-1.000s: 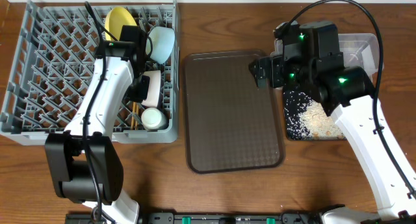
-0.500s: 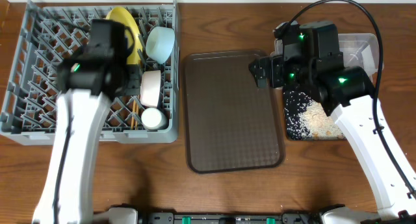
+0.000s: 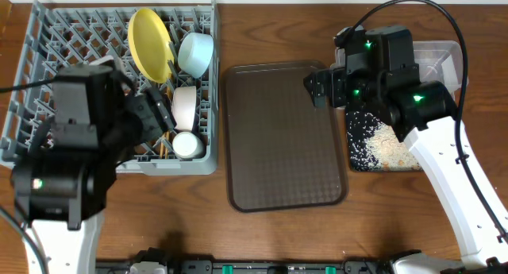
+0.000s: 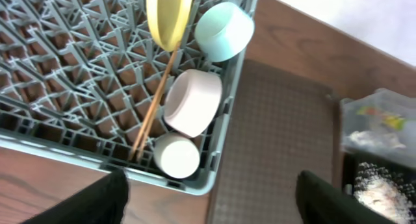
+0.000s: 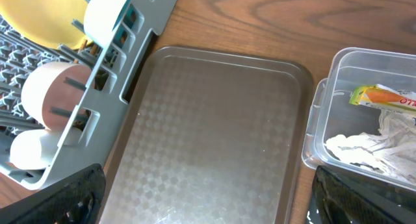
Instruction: Sort waste into correct bins and load items into the dishwasher
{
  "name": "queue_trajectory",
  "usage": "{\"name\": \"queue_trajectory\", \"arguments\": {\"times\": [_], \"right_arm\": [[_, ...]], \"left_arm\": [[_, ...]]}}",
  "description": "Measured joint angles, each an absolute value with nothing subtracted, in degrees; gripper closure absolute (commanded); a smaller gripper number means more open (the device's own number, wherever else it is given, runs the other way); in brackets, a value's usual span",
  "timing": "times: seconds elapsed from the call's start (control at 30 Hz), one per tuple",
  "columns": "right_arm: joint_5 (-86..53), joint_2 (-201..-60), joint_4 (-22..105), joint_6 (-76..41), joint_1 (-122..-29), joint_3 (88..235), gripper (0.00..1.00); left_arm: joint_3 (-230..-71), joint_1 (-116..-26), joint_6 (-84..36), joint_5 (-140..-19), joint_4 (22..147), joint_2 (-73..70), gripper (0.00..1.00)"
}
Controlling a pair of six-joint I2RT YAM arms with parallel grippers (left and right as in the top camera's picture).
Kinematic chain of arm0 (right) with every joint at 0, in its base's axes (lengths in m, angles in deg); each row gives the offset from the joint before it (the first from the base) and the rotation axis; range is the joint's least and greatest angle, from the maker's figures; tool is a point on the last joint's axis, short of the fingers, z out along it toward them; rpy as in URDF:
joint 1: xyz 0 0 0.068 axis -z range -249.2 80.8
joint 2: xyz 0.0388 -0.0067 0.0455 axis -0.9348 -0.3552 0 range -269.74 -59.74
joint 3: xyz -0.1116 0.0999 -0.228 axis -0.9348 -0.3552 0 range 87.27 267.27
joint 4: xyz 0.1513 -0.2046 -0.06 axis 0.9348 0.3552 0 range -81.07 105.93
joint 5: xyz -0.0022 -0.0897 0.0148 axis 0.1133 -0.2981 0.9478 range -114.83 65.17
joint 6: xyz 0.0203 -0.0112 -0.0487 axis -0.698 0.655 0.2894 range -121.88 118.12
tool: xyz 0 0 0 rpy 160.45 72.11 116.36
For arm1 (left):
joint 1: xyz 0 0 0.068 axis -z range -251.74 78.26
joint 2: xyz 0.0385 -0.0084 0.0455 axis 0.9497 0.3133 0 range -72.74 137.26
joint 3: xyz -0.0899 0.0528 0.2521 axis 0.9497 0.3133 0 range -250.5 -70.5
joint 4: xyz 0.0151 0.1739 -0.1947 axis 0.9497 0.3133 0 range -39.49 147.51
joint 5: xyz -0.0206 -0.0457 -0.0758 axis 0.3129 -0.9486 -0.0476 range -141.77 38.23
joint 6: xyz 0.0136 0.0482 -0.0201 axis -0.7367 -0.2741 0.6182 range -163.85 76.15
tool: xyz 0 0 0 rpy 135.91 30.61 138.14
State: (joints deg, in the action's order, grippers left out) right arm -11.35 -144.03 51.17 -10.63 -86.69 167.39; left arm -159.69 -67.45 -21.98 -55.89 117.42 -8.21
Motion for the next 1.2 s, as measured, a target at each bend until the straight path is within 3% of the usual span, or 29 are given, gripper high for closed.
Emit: {"name": "queue_trajectory", "arguments": {"times": [0.93, 1.2], "right_arm": [[-11.4, -144.0, 51.2, -10.6, -86.7, 167.4, 0.01], [-14.6, -138.3, 57.6, -8.2, -86.7, 167.4, 0.01]], "left_arm": [[-159.7, -67.4, -21.1, -56.6, 117.7, -8.6, 0.12], [-159.7, -67.4, -21.1, -56.6, 117.8, -8.6, 0.12]]}}
